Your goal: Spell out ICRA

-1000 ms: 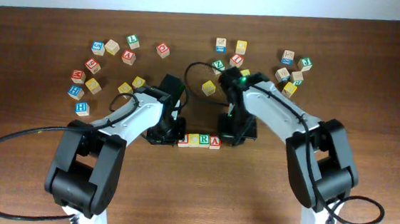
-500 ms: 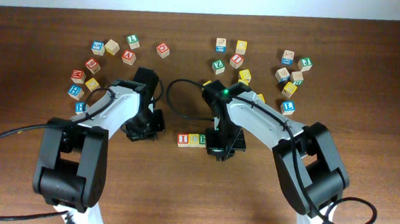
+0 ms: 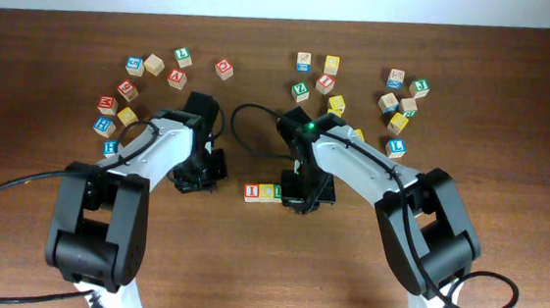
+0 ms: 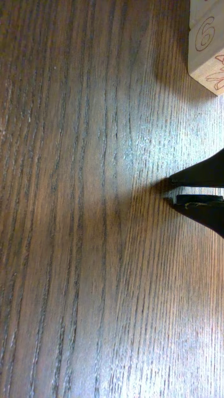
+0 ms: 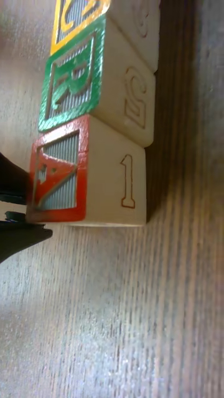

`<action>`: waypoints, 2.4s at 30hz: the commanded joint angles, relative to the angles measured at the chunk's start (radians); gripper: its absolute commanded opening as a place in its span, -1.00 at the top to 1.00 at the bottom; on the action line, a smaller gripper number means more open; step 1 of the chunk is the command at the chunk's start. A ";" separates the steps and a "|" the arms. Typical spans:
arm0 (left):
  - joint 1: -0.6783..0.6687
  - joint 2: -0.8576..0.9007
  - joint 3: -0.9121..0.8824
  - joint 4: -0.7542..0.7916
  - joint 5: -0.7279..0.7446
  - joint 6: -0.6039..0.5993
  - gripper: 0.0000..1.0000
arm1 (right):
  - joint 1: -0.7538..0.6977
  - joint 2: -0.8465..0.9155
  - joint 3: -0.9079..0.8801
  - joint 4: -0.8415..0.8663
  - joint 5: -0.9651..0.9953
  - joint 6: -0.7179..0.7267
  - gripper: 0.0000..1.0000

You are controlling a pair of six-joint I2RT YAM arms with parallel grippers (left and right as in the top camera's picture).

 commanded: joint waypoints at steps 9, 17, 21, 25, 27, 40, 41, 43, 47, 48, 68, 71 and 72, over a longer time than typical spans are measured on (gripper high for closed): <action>0.003 0.027 -0.005 0.009 -0.028 -0.013 1.00 | 0.004 -0.032 -0.004 -0.002 -0.012 0.028 0.92; 0.003 0.027 -0.005 0.010 -0.029 -0.013 1.00 | 0.003 -0.032 -0.004 0.006 -0.034 0.032 0.92; 0.003 0.027 -0.005 0.010 -0.029 -0.013 1.00 | 0.003 -0.032 -0.003 0.006 -0.034 0.035 0.91; 0.003 0.027 -0.005 0.010 -0.029 -0.013 1.00 | 0.004 -0.032 -0.003 0.015 -0.034 0.036 0.91; 0.003 0.027 -0.005 0.010 -0.029 -0.013 1.00 | 0.004 -0.032 -0.003 0.020 -0.034 0.046 0.91; 0.003 0.027 -0.005 0.009 -0.028 -0.013 1.00 | -0.012 -0.074 0.022 -0.076 -0.030 0.046 0.92; 0.003 0.027 -0.005 0.008 -0.025 -0.013 1.00 | -0.020 -0.074 0.027 -0.091 -0.030 0.037 0.92; -0.013 0.027 -0.005 0.005 0.004 -0.004 1.00 | -0.066 -0.074 0.028 -0.100 -0.015 -0.008 0.92; -0.047 0.027 -0.005 0.005 0.010 0.002 1.00 | -0.139 -0.071 0.026 -0.087 0.015 -0.064 0.92; -0.060 0.027 -0.005 0.005 0.010 0.002 1.00 | -0.144 -0.066 0.024 -0.076 0.023 -0.082 0.92; -0.135 0.027 -0.005 0.021 0.044 0.016 1.00 | -0.087 -0.062 -0.040 0.095 -0.093 -0.044 0.92; -0.135 0.027 -0.005 0.021 0.044 0.025 1.00 | -0.088 -0.062 -0.040 0.095 -0.093 -0.044 0.92; -0.135 0.027 -0.005 0.021 0.045 0.025 1.00 | -0.089 -0.062 -0.040 0.095 -0.093 -0.044 0.92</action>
